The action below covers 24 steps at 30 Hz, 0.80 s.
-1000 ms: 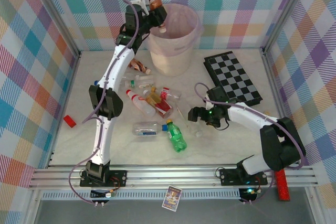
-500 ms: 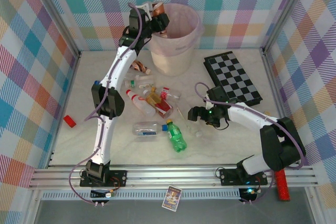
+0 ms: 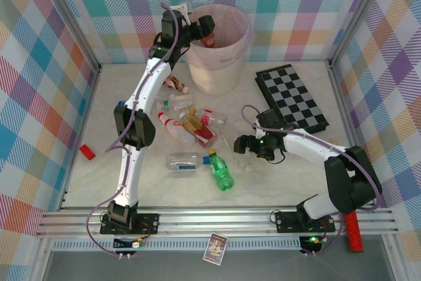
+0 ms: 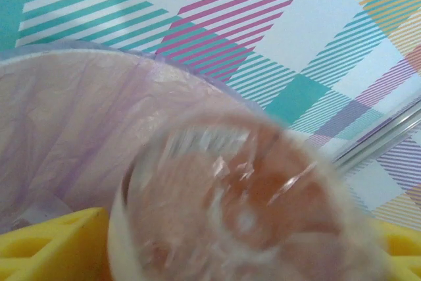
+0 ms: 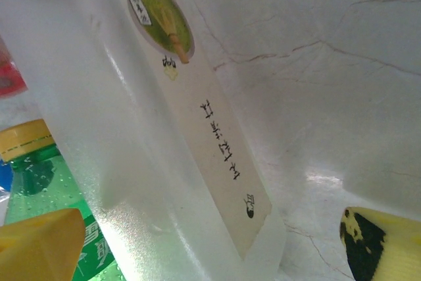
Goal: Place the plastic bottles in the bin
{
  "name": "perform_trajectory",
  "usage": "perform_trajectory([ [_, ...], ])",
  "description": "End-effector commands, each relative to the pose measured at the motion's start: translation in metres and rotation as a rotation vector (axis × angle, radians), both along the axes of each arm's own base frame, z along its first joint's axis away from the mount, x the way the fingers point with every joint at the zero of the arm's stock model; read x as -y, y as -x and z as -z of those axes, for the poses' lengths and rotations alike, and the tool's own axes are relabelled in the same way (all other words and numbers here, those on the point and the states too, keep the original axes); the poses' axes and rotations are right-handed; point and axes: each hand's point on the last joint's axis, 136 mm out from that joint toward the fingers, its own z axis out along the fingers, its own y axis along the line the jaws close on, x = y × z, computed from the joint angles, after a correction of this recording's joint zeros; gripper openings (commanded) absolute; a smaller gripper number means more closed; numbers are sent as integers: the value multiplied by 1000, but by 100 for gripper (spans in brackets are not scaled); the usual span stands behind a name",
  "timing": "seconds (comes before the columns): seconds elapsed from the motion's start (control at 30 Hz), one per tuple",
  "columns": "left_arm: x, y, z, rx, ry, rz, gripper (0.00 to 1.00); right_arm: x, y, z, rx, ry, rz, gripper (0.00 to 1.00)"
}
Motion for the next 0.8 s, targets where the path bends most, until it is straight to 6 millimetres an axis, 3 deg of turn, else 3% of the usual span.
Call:
perform_trajectory([
  [0.0,1,17,-24,20,-15,16,82,-9,-1,-1,4,26,-33,99],
  [0.23,-4,32,-50,64,-44,22,89,-16,0,9,-9,82,-53,100],
  [0.57,-25,75,-101,114,-84,13,95,-14,-3,19,-17,135,-56,88],
  [0.67,-36,94,-107,103,-108,6,97,-14,-5,19,-13,139,-57,83],
  [0.77,-52,116,-100,59,-154,-16,98,-12,-5,16,-9,152,-58,77],
])
